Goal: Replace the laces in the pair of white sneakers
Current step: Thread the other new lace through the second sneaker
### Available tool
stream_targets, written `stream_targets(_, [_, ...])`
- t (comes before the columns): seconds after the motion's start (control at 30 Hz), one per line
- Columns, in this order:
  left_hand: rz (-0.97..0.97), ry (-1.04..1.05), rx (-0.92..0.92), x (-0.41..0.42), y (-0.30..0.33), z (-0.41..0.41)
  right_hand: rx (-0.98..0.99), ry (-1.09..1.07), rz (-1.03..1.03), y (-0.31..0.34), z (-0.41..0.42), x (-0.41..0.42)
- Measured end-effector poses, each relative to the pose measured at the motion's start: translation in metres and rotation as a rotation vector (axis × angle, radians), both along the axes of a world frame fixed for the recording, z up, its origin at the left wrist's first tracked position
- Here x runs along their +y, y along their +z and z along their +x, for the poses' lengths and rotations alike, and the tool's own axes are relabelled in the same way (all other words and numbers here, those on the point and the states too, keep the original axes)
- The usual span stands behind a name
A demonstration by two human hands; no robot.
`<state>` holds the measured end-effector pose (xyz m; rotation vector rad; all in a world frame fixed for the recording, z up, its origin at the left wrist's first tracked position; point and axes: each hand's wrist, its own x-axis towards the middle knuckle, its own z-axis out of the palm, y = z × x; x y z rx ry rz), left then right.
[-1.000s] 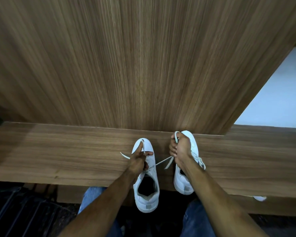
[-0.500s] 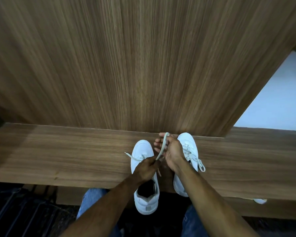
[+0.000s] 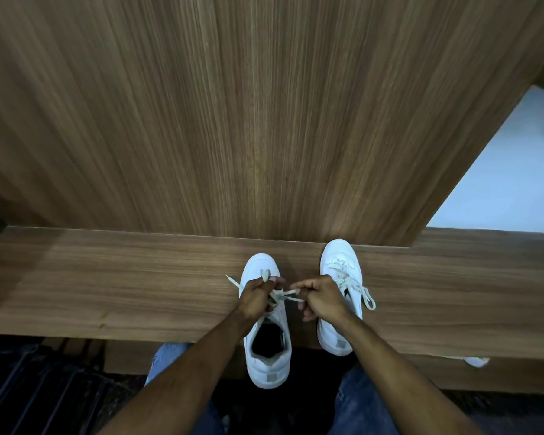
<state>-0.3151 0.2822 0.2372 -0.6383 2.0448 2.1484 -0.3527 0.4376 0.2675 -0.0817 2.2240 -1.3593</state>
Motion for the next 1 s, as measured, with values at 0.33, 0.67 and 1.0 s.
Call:
stream_targets(0.33, [-0.038, -0.026, -0.027, -0.003, -0.010, -0.004, -0.133, 0.381, 0.084, 0.011, 0.027, -0.003])
stream_targets(0.67, [-0.084, -0.054, 0.019, -0.014, -0.007, -0.002, 0.371, 0.239, 0.267, -0.025, 0.030, -0.025])
stream_targets(1.0, [-0.854, -0.391, 0.338, -0.047, -0.020, 0.026, -0.095, -0.004, -0.024, -0.035, 0.016, -0.032])
